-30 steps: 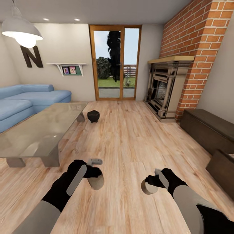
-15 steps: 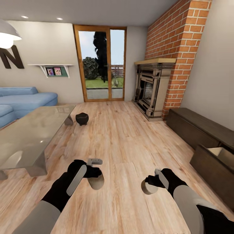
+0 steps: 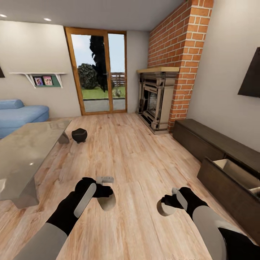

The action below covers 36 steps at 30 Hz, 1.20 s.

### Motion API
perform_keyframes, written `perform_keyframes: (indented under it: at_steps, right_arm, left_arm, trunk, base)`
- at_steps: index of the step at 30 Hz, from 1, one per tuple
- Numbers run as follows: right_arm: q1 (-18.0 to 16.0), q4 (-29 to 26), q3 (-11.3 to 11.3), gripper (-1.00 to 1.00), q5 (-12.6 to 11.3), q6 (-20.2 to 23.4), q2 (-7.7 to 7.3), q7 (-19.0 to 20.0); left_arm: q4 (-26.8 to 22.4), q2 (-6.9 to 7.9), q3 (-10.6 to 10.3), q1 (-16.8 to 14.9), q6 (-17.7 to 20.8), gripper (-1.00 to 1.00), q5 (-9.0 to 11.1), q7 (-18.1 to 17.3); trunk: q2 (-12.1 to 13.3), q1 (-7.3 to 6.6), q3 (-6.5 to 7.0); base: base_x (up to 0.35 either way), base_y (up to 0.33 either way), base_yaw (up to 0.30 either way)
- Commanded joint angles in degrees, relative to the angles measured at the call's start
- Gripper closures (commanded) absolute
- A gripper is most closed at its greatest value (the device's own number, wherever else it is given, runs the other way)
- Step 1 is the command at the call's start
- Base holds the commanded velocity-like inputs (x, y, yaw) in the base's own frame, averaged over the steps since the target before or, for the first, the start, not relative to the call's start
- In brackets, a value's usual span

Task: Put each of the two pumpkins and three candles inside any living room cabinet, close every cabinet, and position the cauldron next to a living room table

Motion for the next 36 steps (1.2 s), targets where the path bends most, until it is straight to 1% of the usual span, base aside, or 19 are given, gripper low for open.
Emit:
perform_keyframes:
  at_steps: [1, 24, 36]
  right_arm:
    - [0.0, -0.1, -0.3, 1.00, 0.1, 0.3, 0.02, 0.2]
    - [0.0, -0.1, -0.3, 1.00, 0.1, 0.3, 0.03, 0.2]
    - [0.0, -0.2, -0.4, 1.00, 0.1, 0.3, 0.02, 0.2]
  left_arm:
    - [-0.1, 0.06, -0.2, 0.0, 0.1, 1.00, 0.6, 0.6]
    - [-0.1, 0.06, -0.2, 0.0, 0.1, 1.00, 0.6, 0.6]
    - [-0.1, 0.06, -0.2, 0.0, 0.1, 1.00, 0.6, 0.6]
  trunk:
    - [0.4, -0.23, 0.13]
    - [9.6, -5.28, 4.26]
    - [14.4, -7.92, 6.41]
  base:
    - [0.000, 0.000, -0.214]
    - [0.000, 0.000, -0.212]
    - [0.000, 0.000, -0.034]
